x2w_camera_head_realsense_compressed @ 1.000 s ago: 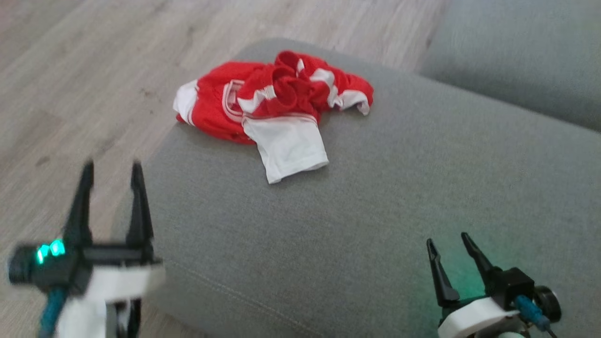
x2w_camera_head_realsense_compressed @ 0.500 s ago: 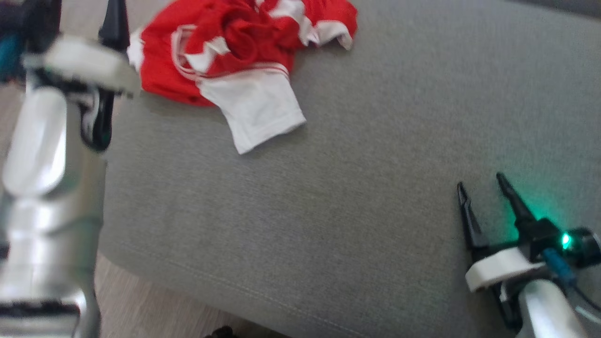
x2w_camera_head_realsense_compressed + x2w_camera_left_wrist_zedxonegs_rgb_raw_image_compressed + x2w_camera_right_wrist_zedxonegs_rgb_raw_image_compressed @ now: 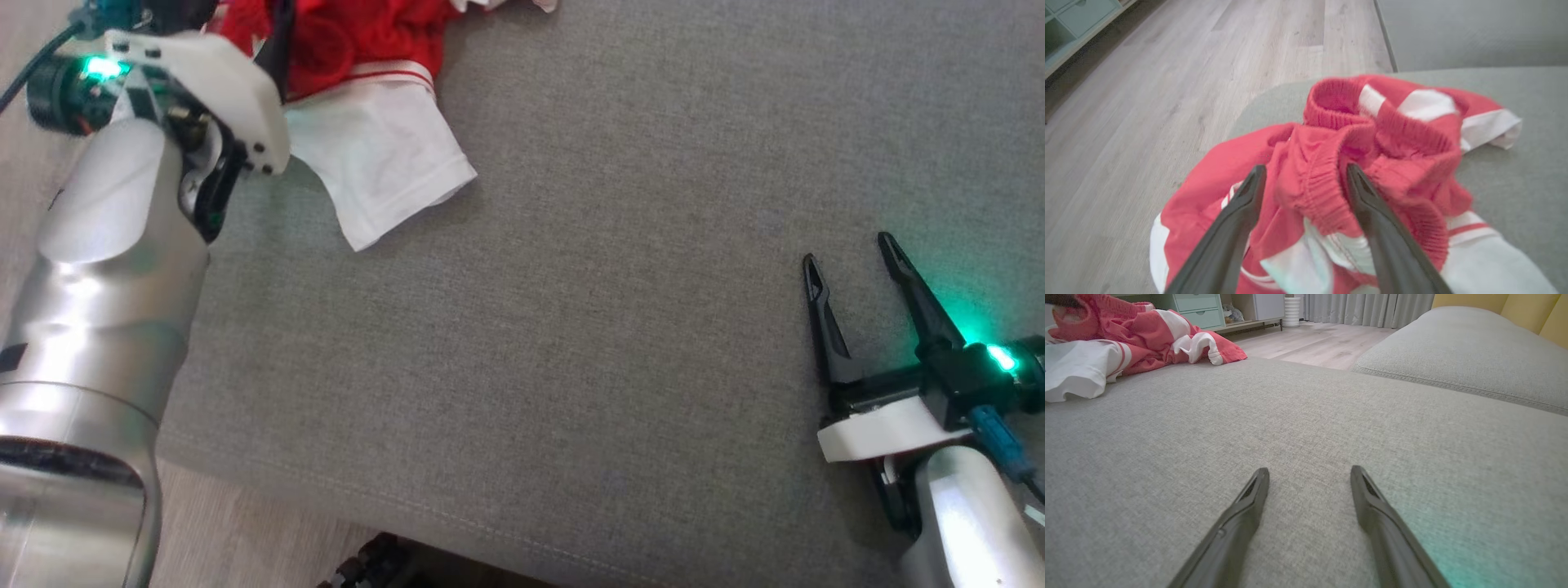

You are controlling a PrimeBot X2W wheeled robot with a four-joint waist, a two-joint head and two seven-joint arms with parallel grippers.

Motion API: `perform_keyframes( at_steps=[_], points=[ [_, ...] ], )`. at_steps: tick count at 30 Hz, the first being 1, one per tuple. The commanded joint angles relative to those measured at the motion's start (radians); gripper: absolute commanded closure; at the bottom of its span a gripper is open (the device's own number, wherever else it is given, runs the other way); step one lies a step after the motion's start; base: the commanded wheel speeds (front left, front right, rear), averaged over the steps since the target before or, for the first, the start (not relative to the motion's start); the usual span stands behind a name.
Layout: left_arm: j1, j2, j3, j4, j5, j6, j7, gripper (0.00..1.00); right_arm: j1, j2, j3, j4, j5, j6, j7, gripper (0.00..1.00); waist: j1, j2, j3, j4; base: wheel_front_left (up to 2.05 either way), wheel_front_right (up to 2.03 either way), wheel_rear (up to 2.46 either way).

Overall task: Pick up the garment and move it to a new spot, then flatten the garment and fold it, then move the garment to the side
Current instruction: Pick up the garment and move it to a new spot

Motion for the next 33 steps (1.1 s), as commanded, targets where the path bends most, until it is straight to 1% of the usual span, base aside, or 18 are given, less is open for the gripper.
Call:
perform_keyframes(
  at_steps=[1,4,5,6,9,12,13,16,19,22,27,30,33],
  points=[
    [-0.051,0.068,0.009,0.013,-0.004,0.002,0.001,0.0,-0.031,-0.017,0.003,0.049,-0.012,0.006,0.008,0.0,0.0001,0.0,0.012,-0.005,0.0,0.0,0.0],
    [-0.066,0.067,-0.006,0.068,-0.013,0.002,-0.026,0.0,-0.034,-0.014,0.001,0.048,-0.014,0.006,0.008,0.0,0.0001,0.0,0.02,-0.005,0.0,0.0,0.0],
    [-0.07,0.064,-0.014,0.08,-0.015,0.002,-0.036,0.73,-0.034,-0.013,-0.002,0.048,-0.015,0.006,0.008,0.0,0.0001,0.0,0.021,-0.003,0.0,0.0,0.0],
    [-0.075,0.061,-0.023,0.09,-0.018,0.002,-0.044,1.0,-0.033,-0.014,-0.004,0.049,-0.015,0.006,0.008,0.0,0.0001,0.0,0.022,0.0,0.0,0.0,0.0],
    [-0.089,0.057,-0.05,0.108,-0.028,0.002,-0.077,1.0,-0.035,-0.012,-0.007,0.055,-0.014,0.006,0.008,0.0,0.0001,0.0,0.018,0.004,0.0,0.0,0.0],
    [-0.12,0.079,-0.07,0.12,-0.014,0.002,-0.148,1.0,-0.044,-0.005,0.006,0.065,-0.008,0.006,0.008,0.0,0.0001,0.0,-0.005,-0.003,0.0,0.0,0.0],
    [-0.12,0.079,-0.07,0.12,-0.014,0.002,-0.148,1.0,-0.044,-0.005,0.006,0.065,-0.008,0.006,0.008,0.0,0.0001,0.0,-0.005,-0.003,0.0,0.0,0.0],
    [-0.163,0.094,-0.104,0.132,0.028,0.003,-0.208,1.0,-0.048,0.011,0.019,0.075,0.006,0.006,0.008,0.0,0.0001,0.0,-0.051,-0.019,0.0,0.0,0.0],
    [-0.215,0.096,-0.141,0.134,0.073,0.012,-0.244,1.0,-0.045,0.033,0.031,0.085,0.022,0.006,0.008,0.0,0.0001,0.0,-0.115,-0.048,0.0,0.0,0.0],
    [-0.26,0.09,-0.171,0.126,0.105,0.017,-0.27,1.0,-0.041,0.056,0.044,0.094,0.052,0.006,0.008,0.0,0.0001,0.0,-0.187,-0.097,0.0,0.0,0.0],
    [-0.309,0.082,-0.232,0.097,0.158,0.013,-0.307,1.0,-0.007,0.076,0.078,0.109,0.111,0.006,0.008,0.0,0.0001,0.0,-0.312,-0.205,0.0,0.0,0.0],
    [-0.324,0.068,-0.256,0.081,0.16,0.008,-0.305,1.0,0.025,0.078,0.106,0.108,0.174,0.006,0.008,0.0,0.0001,0.0,-0.379,-0.279,0.0,0.0,0.0],
    [-0.338,0.054,-0.265,0.065,0.137,0.004,-0.288,1.0,0.05,0.078,0.119,0.101,0.218,0.006,0.008,0.0,0.0001,0.0,-0.431,-0.36,0.0,0.0,0.0]
  ],
)
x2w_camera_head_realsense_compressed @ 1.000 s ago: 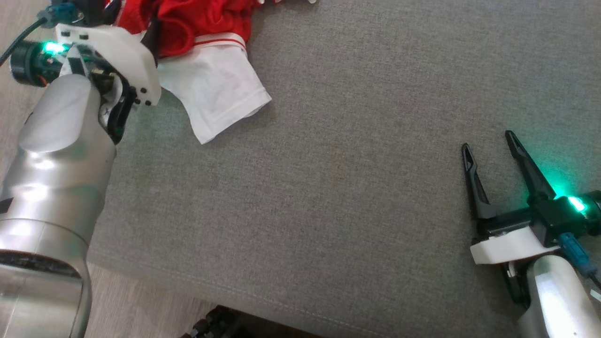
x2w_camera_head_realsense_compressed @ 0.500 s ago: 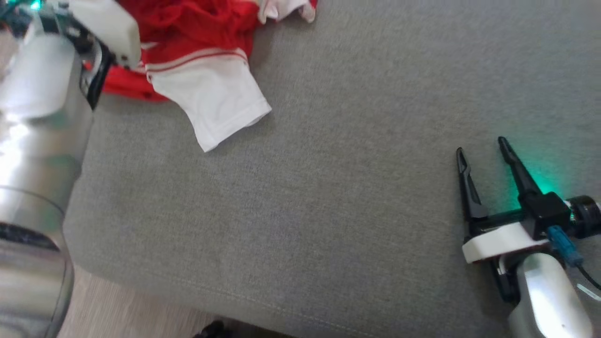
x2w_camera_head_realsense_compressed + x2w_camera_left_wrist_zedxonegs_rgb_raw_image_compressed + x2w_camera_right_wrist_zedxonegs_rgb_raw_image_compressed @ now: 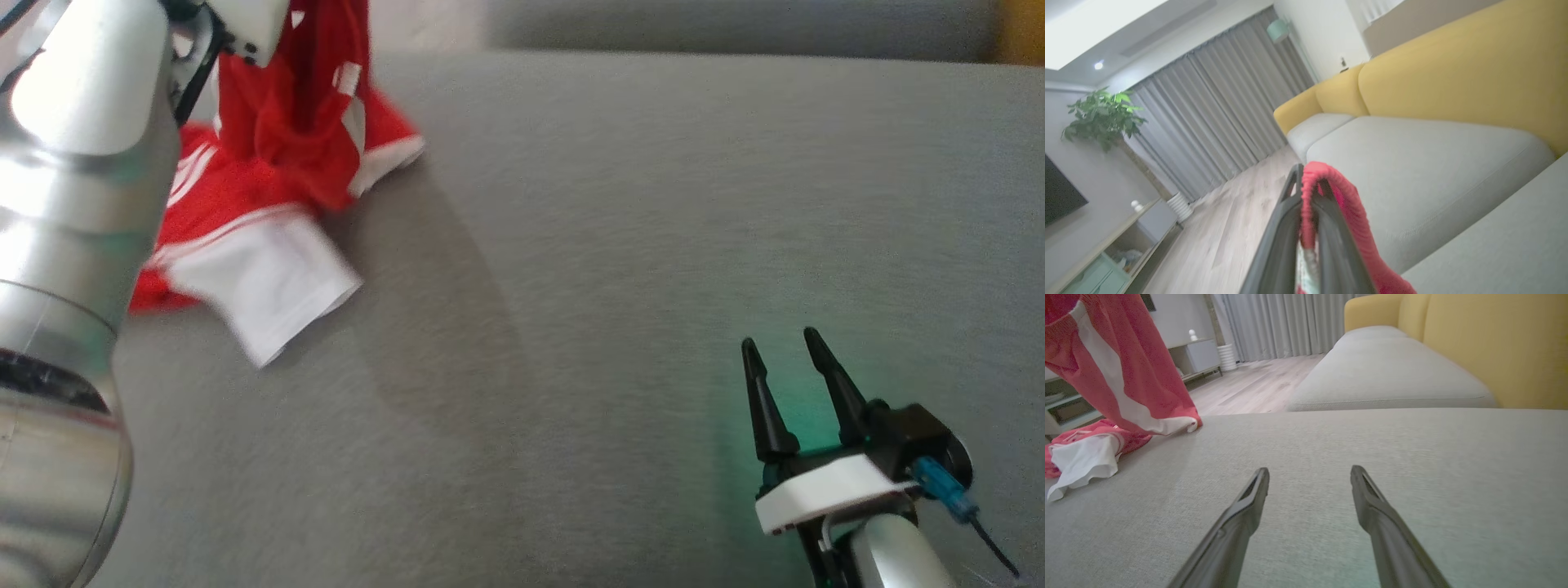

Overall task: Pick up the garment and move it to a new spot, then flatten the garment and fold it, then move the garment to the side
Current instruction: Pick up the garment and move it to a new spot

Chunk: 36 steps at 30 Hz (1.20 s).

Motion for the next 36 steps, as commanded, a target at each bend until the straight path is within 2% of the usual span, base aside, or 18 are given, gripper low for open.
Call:
perform_keyframes(
  at_steps=[1,9,12,13,23,24,25,27,28,36],
  points=[
    [-0.089,0.025,0.006,-0.04,-0.011,-0.003,0.01,1.0,-0.001,0.004,0.024,-0.033,0.022,0.007,0.0,0.0,0.0001,0.0,-0.13,-0.161,0.0,0.0,0.0],
    [-0.131,-0.015,-0.032,-0.108,-0.065,-0.005,0.037,1.0,0.04,0.005,0.036,-0.053,0.097,0.007,0.0,0.0,0.0001,0.0,-0.172,-0.332,0.0,0.0,0.0],
    [-0.12,-0.038,-0.035,-0.112,-0.082,-0.005,0.042,1.0,0.045,0.005,0.038,-0.062,0.107,0.007,0.0,0.0,0.0001,0.0,-0.157,-0.367,0.0,0.0,0.0],
    [-0.097,-0.056,-0.037,-0.109,-0.094,-0.002,0.038,1.0,0.035,0.005,0.037,-0.076,0.11,0.007,0.0,0.0,0.0001,0.0,-0.109,-0.384,0.0,0.0,0.0],
    [0.2,-0.088,-0.058,-0.055,-0.187,-0.005,-0.058,1.0,-0.014,0.005,0.093,-0.109,0.114,0.007,0.0,0.0,0.0001,0.0,0.02,-0.356,0.0,0.0,0.0],
    [0.243,-0.094,-0.058,-0.054,-0.2,-0.005,-0.07,0.53,-0.017,0.005,0.095,-0.105,0.112,0.007,0.0,0.0,0.0001,0.0,0.027,-0.346,0.0,0.0,0.0],
    [0.283,-0.098,-0.049,-0.052,-0.215,-0.005,-0.081,0.0,-0.02,0.005,0.095,-0.101,0.109,0.007,0.0,0.0,0.0001,0.0,0.031,-0.335,0.0,0.0,0.0],
    [0.365,-0.107,-0.031,-0.056,-0.232,0.0,-0.092,0.0,-0.021,0.005,0.093,-0.092,0.103,0.007,0.0,0.0,0.0001,0.0,0.032,-0.314,0.0,0.0,0.0],
    [0.402,-0.109,-0.012,-0.08,-0.235,0.016,-0.093,0.0,-0.021,0.005,0.091,-0.088,0.099,0.007,0.0,0.0,0.0001,0.0,0.03,-0.302,0.0,0.0,0.0],
    [0.817,-0.107,0.157,-0.364,-0.164,0.116,-0.095,0.0,0.03,0.005,0.061,-0.054,0.065,0.007,0.0,0.0,0.0001,0.0,-0.081,-0.191,0.0,0.0,0.0]
  ],
)
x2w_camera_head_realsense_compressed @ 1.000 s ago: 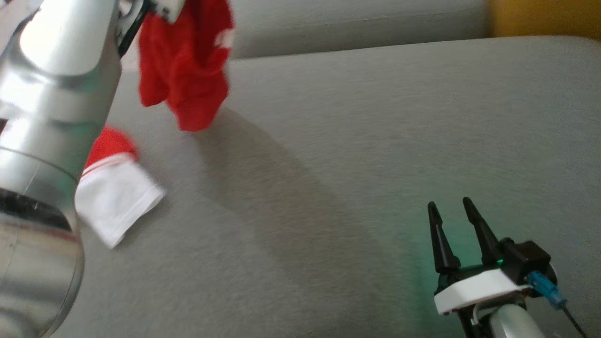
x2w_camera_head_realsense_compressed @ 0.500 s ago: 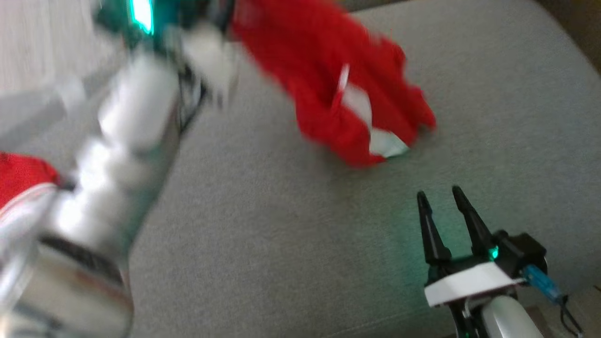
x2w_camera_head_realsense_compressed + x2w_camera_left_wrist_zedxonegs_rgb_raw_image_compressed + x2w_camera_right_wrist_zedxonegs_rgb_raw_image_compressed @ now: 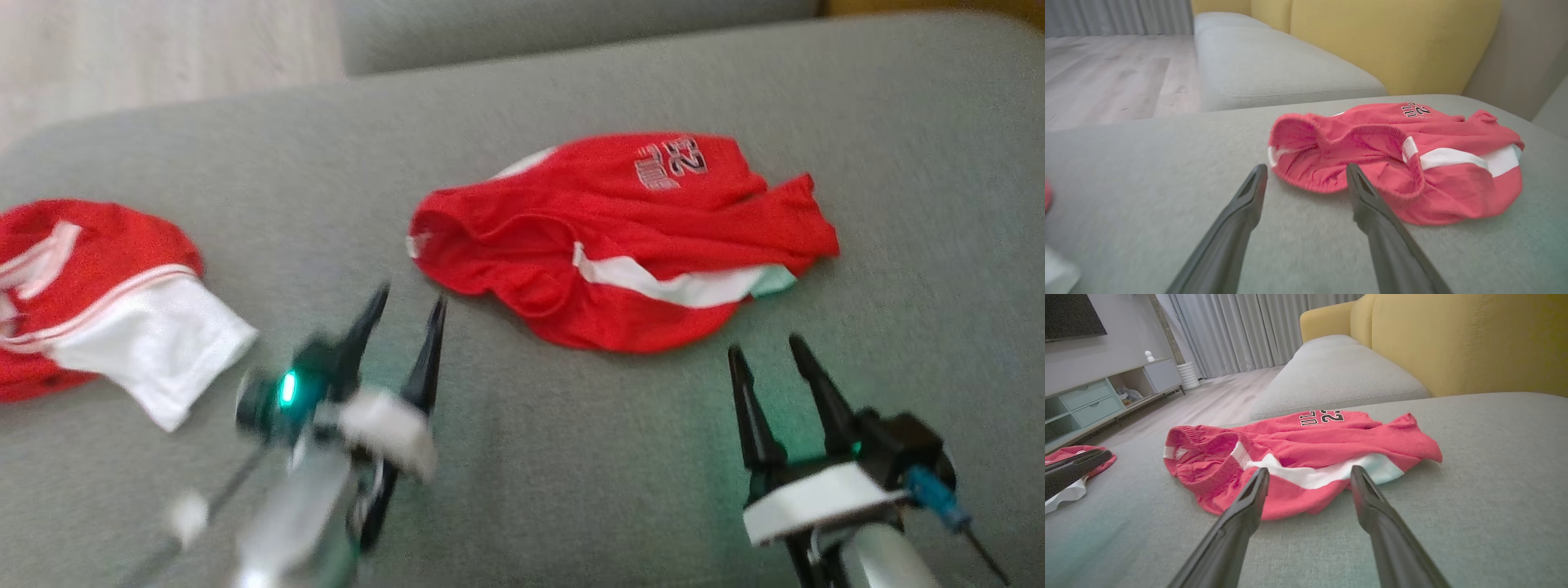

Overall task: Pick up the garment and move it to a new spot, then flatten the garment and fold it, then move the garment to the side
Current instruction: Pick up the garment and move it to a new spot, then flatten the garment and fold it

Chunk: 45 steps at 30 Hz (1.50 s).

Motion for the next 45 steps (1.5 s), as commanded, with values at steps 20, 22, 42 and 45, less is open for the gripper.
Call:
perform_keyframes(
  at_steps=[20,22,42,45],
  points=[
    [0.679,-0.061,0.393,-0.657,0.314,0.118,-0.011,0.0,0.212,-0.002,-0.035,-0.096,-0.03,0.007,-0.003,0.0,0.0,0.0,-0.262,0.162,0.0,0.0,0.0],
    [0.691,-0.063,0.405,-0.665,0.317,0.12,-0.011,0.0,0.23,-0.002,-0.038,-0.103,-0.029,0.007,-0.003,0.0,0.0,0.0,-0.267,0.156,0.0,0.0,0.0],
    [0.689,-0.065,0.403,-0.624,0.324,0.113,-0.011,0.0,0.237,-0.002,-0.046,-0.106,-0.05,0.007,-0.003,0.0,0.0,0.0,-0.269,0.127,0.0,0.0,0.0],
    [0.667,-0.065,0.39,-0.595,0.318,0.099,-0.011,0.0,0.229,-0.002,-0.038,-0.107,-0.056,0.007,-0.003,0.0,0.0,0.0,-0.25,0.117,0.0,0.0,0.0]
  ],
)
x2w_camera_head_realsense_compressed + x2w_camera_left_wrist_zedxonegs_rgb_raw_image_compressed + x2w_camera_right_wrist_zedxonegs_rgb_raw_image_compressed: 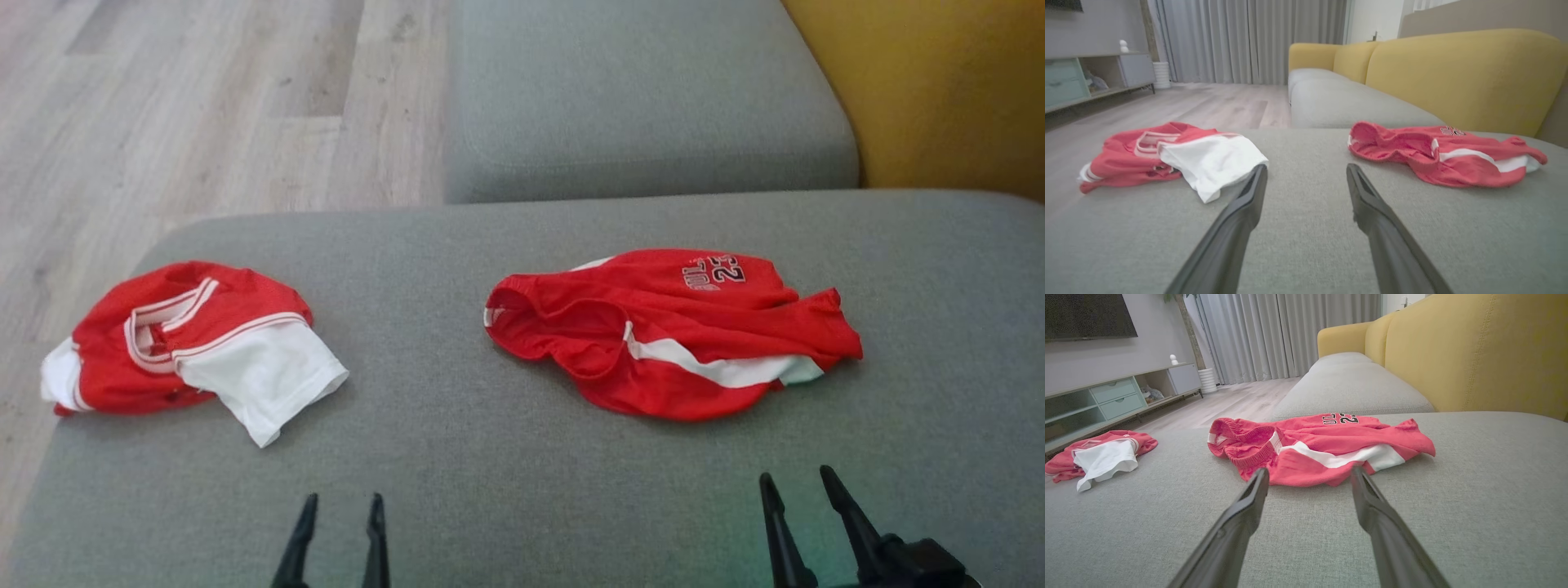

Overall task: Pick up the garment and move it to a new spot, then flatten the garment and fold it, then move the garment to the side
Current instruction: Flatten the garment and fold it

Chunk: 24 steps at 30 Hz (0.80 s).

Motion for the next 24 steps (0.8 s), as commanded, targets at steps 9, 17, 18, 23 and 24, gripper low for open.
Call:
perform_keyframes(
  at_steps=[9,17,18,23,24],
  points=[
    [-0.309,-0.009,-0.114,0.191,-0.141,-0.078,-0.007,0.0,-0.084,-0.006,0.073,-0.019,-0.06,0.007,-0.004,0.0,0.0001,0.0,0.097,-0.076,0.0,0.0,0.0],
    [-0.666,-0.009,-0.311,0.339,-0.339,-0.117,0.106,0.0,-0.144,-0.006,0.102,-0.047,-0.081,0.007,-0.004,0.0,0.0001,0.0,0.246,-0.173,0.0,0.0,0.0],
    [-0.707,-0.009,-0.329,0.357,-0.366,-0.121,0.12,0.0,-0.155,-0.006,0.104,-0.051,-0.083,0.007,-0.004,0.0,0.0001,0.0,0.266,-0.185,0.0,0.0,0.0],
    [-0.86,-0.009,-0.408,0.459,-0.472,-0.131,0.197,0.0,-0.194,-0.006,0.106,-0.065,-0.081,0.007,-0.004,0.0,0.0001,0.0,0.34,-0.249,0.0,0.0,0.0],
    [-0.904,-0.009,-0.431,0.501,-0.512,-0.139,0.23,0.0,-0.206,-0.006,0.105,-0.07,-0.077,0.007,-0.004,0.0,0.0001,0.0,0.363,-0.273,0.0,0.0,0.0]
  ],
)
